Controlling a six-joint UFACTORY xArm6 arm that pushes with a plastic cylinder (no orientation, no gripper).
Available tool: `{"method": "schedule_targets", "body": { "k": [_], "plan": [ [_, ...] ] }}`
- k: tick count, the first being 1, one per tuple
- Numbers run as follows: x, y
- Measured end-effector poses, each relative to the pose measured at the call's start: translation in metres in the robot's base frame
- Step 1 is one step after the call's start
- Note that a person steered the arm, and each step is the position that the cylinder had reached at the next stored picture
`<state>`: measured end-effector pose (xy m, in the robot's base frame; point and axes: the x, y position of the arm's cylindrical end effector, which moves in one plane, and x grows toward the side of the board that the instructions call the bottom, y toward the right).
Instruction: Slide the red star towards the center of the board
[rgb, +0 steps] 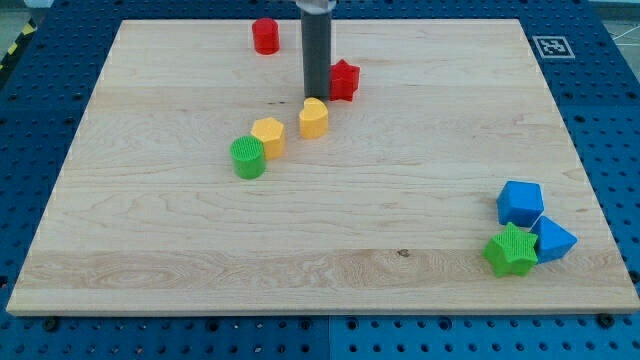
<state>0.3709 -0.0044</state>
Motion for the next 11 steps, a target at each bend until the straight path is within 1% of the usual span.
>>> {"method": "schedule_targets", "body": {
  "k": [1,2,3,4,5,6,7,8,11],
  "plan": [
    [0.015,-0.001],
    [-0.026,-0.021],
    [-0.098,-0.034],
    [-0.135,0.0],
    [-0.13,0.007],
    [-0.119,0.012],
    [-0.096,0.021],
    [-0.063,0.038],
    [0.069,0.103]
  ]
}}
